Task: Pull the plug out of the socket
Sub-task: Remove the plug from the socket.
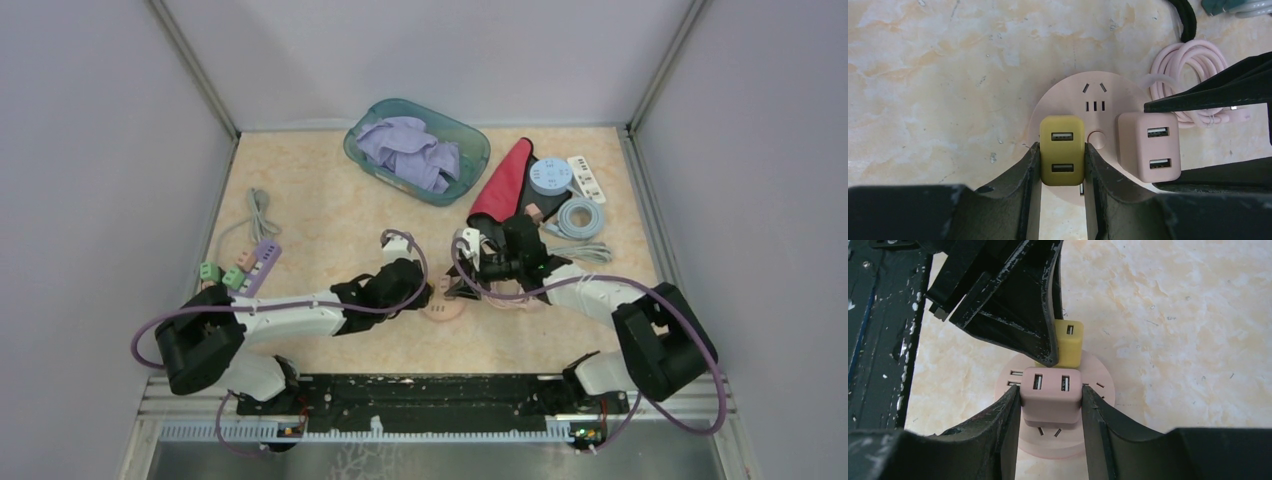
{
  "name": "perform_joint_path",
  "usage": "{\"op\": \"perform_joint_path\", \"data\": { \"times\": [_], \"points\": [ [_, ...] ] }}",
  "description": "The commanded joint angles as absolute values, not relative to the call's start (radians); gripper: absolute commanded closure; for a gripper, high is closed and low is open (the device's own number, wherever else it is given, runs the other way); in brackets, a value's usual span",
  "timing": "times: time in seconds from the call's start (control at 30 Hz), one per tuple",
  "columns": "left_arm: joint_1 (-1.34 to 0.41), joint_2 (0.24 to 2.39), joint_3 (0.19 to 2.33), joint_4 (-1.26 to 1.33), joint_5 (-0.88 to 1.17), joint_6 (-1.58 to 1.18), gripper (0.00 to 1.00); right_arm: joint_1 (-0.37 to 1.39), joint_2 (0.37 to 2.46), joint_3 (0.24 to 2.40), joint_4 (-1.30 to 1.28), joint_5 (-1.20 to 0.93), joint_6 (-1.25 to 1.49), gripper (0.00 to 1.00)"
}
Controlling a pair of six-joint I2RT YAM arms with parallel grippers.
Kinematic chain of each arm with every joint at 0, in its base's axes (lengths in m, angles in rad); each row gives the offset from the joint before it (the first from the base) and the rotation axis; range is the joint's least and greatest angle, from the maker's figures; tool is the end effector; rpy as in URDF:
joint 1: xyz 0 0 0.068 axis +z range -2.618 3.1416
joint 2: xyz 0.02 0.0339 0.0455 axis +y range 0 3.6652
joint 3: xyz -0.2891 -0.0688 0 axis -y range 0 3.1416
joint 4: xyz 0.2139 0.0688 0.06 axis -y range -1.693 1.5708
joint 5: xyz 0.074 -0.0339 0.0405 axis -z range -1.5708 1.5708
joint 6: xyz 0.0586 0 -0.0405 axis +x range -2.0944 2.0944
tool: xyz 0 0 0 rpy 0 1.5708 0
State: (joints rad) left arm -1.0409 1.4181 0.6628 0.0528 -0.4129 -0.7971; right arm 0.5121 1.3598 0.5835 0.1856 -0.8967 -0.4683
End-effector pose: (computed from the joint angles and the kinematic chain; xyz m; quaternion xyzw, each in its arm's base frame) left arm 0.1569 -0.2214 0.2138 0.0224 0.8919 -0.2145 0.3976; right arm 0.1920 0.1604 0.2275 -0.5543 0.6054 0.3917 0.4157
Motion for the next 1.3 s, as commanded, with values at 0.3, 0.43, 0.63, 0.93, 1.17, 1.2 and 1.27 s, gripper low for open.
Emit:
{"op": "perform_joint_path", "data": {
  "times": [0.3,0.43,0.63,0.93,1.17,1.2,1.27],
  "points": [
    [-1.039,1.432,0.626,0.019,-0.369,-0.797,1.00,0.573,1.332,0.583,0.315,-1.000,-0.372,1.00],
    [-1.039,1.449,0.634,0.019,-0.363,-0.797,1.00,0.567,1.340,0.580,0.400,-0.885,-0.254,1.00],
    [-1.039,1.463,0.643,0.013,-0.372,-0.791,1.00,0.488,1.322,0.589,0.357,-0.919,-0.296,1.00],
    [-1.039,1.438,0.645,-0.014,-0.391,-0.780,1.00,0.433,1.285,0.670,0.132,-1.080,-0.437,1.00],
    [-1.040,1.436,0.674,-0.117,-0.452,-0.754,0.99,0.342,1.227,0.692,0.108,-1.169,-0.395,1.00],
    [-1.040,1.446,0.688,-0.158,-0.480,-0.755,0.98,0.329,1.220,0.693,0.111,-1.177,-0.390,1.00],
    [-1.040,1.466,0.710,-0.235,-0.526,-0.752,0.98,0.296,1.208,0.695,0.114,-1.187,-0.376,1.00]
  ]
}}
